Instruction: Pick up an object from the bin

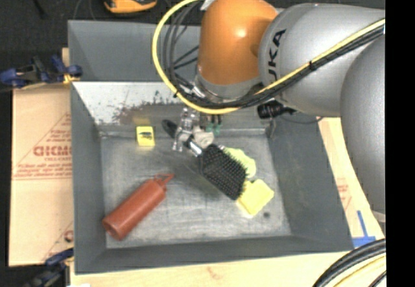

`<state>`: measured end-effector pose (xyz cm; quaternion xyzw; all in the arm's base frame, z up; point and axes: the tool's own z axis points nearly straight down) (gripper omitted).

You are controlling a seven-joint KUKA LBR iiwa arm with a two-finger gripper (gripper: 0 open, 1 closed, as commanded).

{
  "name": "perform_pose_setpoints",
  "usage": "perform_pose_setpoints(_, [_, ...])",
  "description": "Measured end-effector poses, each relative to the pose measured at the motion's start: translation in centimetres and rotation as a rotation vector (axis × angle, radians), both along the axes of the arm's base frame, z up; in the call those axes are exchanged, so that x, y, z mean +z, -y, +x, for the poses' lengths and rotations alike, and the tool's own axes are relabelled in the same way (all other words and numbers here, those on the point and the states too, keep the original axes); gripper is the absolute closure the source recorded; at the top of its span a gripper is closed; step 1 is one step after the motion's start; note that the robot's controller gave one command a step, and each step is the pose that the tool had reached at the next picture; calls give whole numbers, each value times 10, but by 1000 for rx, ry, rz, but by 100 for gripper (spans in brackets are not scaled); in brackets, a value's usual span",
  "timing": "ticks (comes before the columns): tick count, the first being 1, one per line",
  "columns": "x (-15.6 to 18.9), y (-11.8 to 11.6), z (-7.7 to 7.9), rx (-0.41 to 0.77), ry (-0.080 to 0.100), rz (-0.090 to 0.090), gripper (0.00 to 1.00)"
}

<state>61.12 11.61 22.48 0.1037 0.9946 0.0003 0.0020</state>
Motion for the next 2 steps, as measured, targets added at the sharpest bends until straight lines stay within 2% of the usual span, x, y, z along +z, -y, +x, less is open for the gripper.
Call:
perform_pose_setpoints(1, [-1, 0, -1, 0, -2, 0, 100])
perform_pose_setpoints(2, [-19, 29, -37, 76, 2, 0, 100])
